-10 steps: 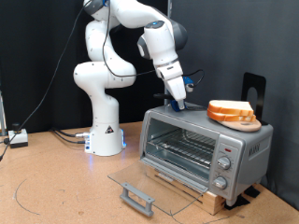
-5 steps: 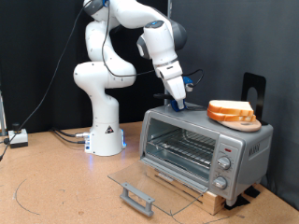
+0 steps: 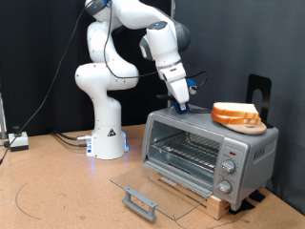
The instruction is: Make a piece of toast with the oven
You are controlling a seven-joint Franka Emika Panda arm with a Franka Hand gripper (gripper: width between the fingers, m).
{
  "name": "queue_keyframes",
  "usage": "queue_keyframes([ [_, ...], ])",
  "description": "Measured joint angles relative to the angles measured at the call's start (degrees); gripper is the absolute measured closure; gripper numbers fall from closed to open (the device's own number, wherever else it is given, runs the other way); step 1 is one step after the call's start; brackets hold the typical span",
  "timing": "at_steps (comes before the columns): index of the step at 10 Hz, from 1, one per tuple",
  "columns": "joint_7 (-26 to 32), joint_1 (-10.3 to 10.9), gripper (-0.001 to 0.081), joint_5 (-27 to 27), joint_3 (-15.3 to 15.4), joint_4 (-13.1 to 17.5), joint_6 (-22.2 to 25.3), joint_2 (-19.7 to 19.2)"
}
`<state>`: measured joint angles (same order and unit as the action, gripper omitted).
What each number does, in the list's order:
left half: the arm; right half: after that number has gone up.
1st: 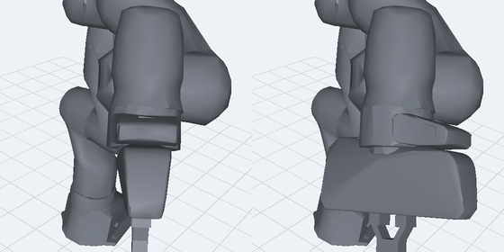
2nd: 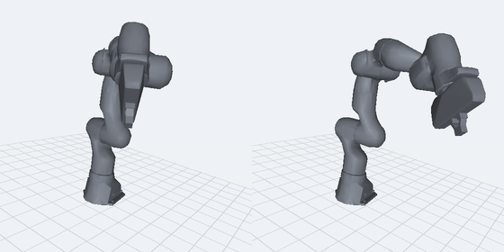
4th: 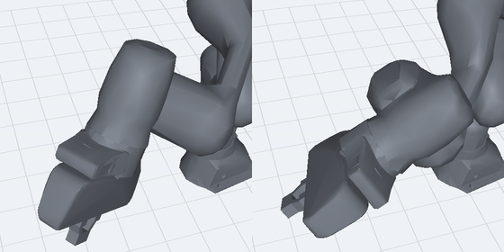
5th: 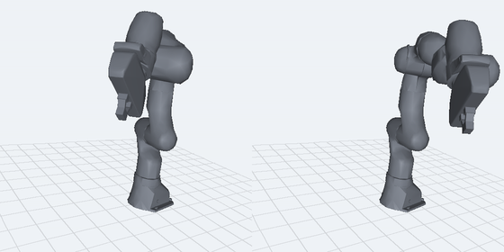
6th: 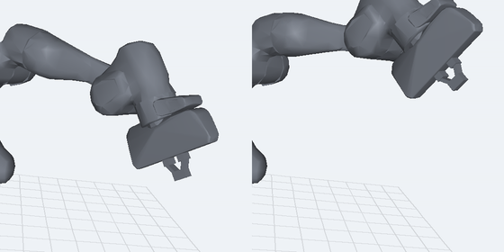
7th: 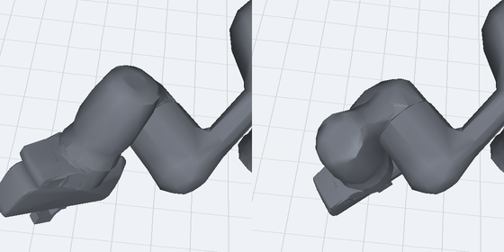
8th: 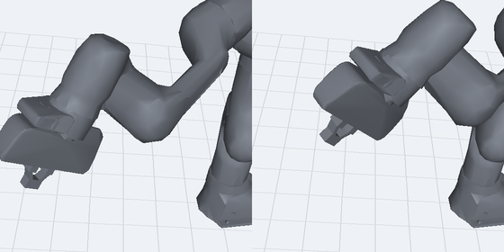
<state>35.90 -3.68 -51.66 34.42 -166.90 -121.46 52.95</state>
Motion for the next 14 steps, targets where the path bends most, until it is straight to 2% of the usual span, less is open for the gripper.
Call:
queue_keyframes([
  [2,0.02,0.0,0.041,-0.02,-0.47,0.02,0.09,0.02],
  [3,0.66,0.01,0.041,-0.05,-1.72,0.28,1.31,0.16],
  [7,3.91,0.08,0.041,0.93,-10.54,2.63,9.53,4.39],
  [8,3.92,0.08,0.041,1.56,-11.5,2.66,11.06,5.89],
  [10,3.54,-0.38,0.041,1.56,-11.49,3.48,11.04,5.33],
  [12,3.53,-3.22,0.041,1.56,-13.43,3.54,9.91,5.11],
  [14,3.19,-7.62,0.041,2.85,-14.44,3.67,8.24,4.45],
])
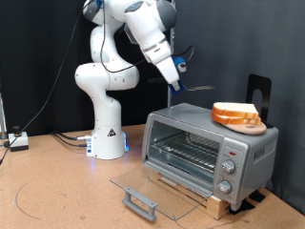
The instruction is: Make a piece of toast with the oven
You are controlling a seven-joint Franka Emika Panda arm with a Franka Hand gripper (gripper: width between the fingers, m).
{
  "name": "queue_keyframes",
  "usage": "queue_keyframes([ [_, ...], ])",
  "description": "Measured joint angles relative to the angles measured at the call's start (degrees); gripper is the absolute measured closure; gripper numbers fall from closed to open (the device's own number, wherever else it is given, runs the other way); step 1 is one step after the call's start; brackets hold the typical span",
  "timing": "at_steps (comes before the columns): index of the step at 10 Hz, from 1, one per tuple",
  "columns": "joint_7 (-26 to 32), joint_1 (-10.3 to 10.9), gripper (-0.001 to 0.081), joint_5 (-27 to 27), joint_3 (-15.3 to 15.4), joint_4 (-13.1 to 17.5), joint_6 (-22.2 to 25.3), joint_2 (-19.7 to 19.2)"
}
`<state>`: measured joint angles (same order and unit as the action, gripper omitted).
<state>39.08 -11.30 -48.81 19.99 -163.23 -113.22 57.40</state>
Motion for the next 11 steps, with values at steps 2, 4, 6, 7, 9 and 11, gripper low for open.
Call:
queue_keyframes([
  [2,0.18,-4.51,0.041,2.37,-0.93,0.4,-0.26,-1.24],
  [4,1.98,-8.06,0.041,4.49,-2.68,0.79,-0.28,-3.01],
  [6,6.09,-10.78,0.041,6.35,-5.44,1.07,-0.28,-5.39],
  [7,8.52,-11.89,0.041,7.24,-6.76,1.29,-0.28,-6.67],
  [9,9.93,-12.34,0.041,7.62,-7.3,2.02,-0.13,-8.28],
  [11,10.35,-12.19,0.041,8.25,-6.12,2.05,-0.14,-8.25],
])
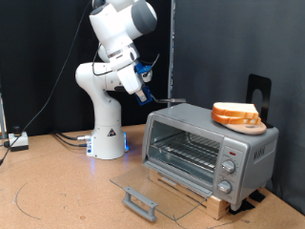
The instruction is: Make a piece of toast with the oven
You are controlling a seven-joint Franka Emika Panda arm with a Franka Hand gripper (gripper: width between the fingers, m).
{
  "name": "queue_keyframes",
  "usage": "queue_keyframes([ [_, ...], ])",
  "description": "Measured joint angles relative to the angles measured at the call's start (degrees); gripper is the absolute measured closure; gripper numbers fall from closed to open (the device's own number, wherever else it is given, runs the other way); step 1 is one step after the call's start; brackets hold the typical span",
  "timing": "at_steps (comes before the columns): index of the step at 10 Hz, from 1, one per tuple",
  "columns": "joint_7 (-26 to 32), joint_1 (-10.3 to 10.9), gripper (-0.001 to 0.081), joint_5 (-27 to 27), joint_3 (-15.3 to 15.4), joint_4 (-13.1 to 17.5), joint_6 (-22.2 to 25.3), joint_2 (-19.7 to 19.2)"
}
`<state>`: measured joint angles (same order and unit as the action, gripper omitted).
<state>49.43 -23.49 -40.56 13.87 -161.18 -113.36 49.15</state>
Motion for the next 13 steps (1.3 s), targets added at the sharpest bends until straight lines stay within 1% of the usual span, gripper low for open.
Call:
queue_keyframes([
  [2,0.07,0.01,0.041,2.15,2.76,0.0,-0.07,0.07],
  [4,-0.23,0.07,0.041,2.04,5.64,-0.01,-0.29,0.08],
  [5,-0.56,0.24,0.041,0.97,6.61,0.02,-0.29,0.07],
  [7,-1.17,1.4,0.041,-2.88,7.97,0.15,-0.25,0.05],
  [9,-2.39,2.26,0.041,-4.92,9.84,0.41,-0.24,0.05],
  [12,-4.55,2.34,0.041,-6.78,13.48,0.43,-0.61,0.04],
  [13,-4.78,2.41,0.041,-8.14,14.7,0.44,-1.49,0.01],
])
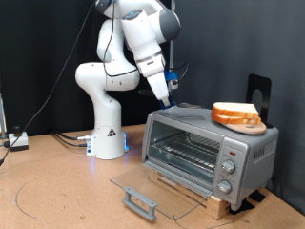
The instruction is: Make a piece of toast with the oven
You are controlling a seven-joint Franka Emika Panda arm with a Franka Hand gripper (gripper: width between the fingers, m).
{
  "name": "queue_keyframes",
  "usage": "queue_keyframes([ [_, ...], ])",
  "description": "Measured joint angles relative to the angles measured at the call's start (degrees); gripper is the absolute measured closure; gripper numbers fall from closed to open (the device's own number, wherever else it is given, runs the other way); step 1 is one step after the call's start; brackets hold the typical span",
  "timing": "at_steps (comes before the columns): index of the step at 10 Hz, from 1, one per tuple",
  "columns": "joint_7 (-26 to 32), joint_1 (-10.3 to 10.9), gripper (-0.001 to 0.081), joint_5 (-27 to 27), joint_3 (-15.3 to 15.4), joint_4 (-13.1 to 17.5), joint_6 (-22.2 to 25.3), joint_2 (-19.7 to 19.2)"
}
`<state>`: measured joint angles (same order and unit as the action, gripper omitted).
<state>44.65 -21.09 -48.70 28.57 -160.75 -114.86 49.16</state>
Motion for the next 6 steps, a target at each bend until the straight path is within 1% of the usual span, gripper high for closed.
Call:
queue_keyframes([
  [3,-1.62,0.08,0.041,-3.97,3.46,0.76,-2.57,-0.41],
  [4,-2.13,0.08,0.041,-4.51,4.21,1.16,-2.97,-0.8],
  [6,-2.79,-0.01,0.041,-4.78,4.72,1.53,-3.1,-1.27],
])
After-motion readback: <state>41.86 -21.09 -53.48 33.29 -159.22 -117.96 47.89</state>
